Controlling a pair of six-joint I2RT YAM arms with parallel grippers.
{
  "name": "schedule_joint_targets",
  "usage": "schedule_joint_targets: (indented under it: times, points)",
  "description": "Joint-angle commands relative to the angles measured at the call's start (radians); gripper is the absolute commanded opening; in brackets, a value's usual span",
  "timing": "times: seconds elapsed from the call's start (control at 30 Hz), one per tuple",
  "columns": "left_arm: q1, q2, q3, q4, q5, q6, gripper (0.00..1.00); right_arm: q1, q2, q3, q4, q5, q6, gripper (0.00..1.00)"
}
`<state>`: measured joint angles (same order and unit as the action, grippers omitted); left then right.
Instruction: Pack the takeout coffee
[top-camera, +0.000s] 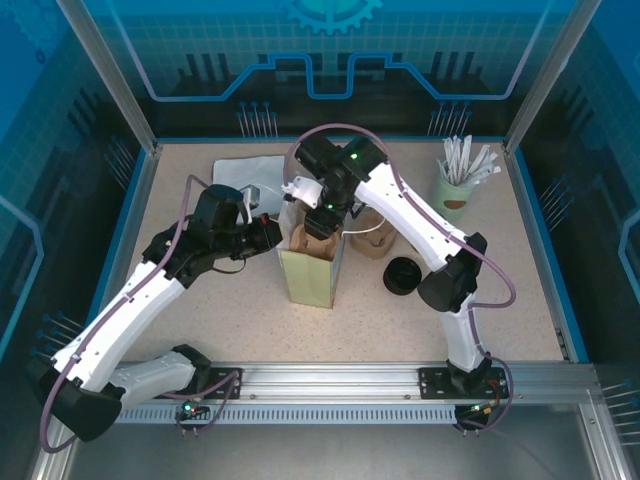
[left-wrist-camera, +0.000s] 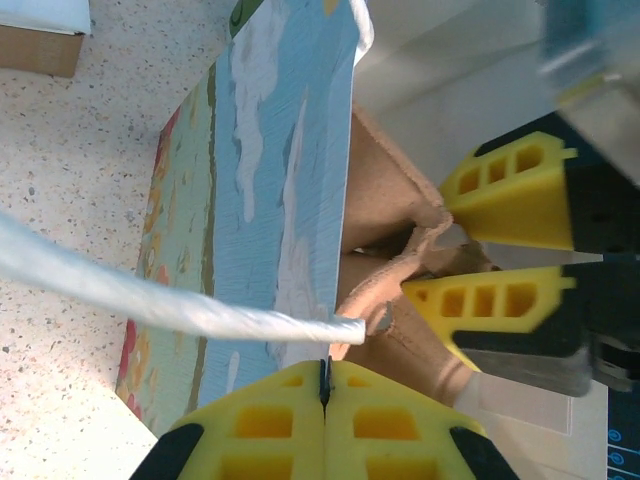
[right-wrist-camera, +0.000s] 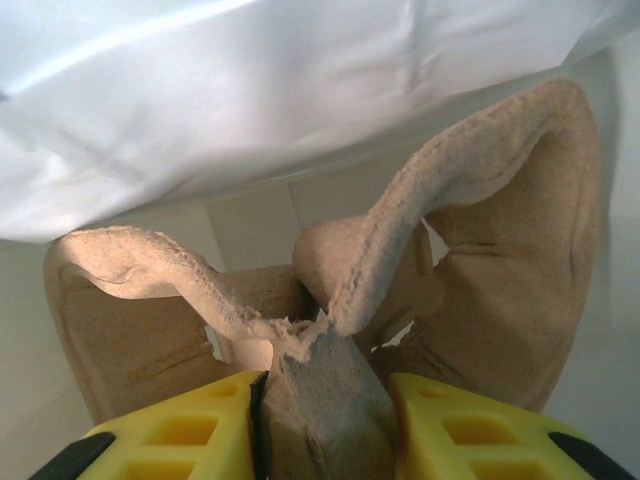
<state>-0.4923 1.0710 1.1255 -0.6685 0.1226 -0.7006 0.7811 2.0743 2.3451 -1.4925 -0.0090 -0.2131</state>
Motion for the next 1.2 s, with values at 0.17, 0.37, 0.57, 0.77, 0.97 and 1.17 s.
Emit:
schedule_joint_targets:
  times: [0.17,0.37,0.57,0.77,0.97,1.17]
  points:
    - [-0.020,-0.007,0.057,-0.007,0.013,0.016,0.04,0.021,0.018,-0.008,-0.057,0.090,-0.036,0.37]
    - [-0.034,-0.005,0.056,-0.009,-0.002,0.014,0.04,0.027,0.038,-0.035,-0.055,0.092,-0.042,0.38]
    - [-0.034,-0.017,0.029,-0.039,-0.076,-0.011,0.04,0.027,0.041,-0.043,-0.049,0.077,-0.044,0.37]
    - [-0.034,-0.033,0.020,-0.028,-0.097,-0.006,0.03,0.033,0.027,-0.096,-0.038,0.082,-0.061,0.37]
    - [-0.034,-0.013,0.027,-0.020,-0.074,-0.002,0.03,0.047,0.053,-0.122,-0.031,0.097,-0.070,0.37]
    - [-0.033,-0.021,0.026,-0.031,-0.106,-0.013,0.03,0.047,0.076,-0.159,-0.015,0.115,-0.081,0.38]
